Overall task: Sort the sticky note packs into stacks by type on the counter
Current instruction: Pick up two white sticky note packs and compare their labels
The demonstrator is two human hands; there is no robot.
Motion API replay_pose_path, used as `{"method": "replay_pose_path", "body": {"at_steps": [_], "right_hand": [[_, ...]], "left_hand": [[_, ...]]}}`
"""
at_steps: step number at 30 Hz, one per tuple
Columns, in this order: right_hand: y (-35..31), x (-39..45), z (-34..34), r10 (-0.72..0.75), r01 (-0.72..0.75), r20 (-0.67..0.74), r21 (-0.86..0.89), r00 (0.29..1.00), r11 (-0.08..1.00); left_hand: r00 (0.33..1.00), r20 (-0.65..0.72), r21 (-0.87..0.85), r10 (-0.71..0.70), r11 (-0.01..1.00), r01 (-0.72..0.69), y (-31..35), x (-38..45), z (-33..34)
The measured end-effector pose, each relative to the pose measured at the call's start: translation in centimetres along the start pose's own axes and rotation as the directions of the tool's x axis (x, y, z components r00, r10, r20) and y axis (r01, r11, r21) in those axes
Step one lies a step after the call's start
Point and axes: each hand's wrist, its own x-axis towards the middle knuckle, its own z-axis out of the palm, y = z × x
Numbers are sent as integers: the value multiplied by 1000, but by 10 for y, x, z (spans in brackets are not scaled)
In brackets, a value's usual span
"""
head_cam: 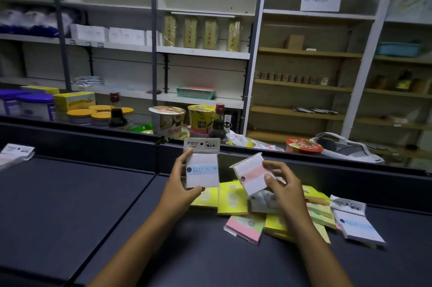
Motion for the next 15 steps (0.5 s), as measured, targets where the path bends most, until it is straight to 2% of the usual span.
{"method": "replay_pose_path", "body": {"at_steps": [8,15], "right_hand": [[-37,-41,74,-40,20,151,135,988,991],[-75,-92,143,-70,56,92,147,993,988]], "left_hand": [[999,-28,12,39,999,-39,28,-27,-90],[999,-21,31,31,999,-30,31,-63,-187]]}}
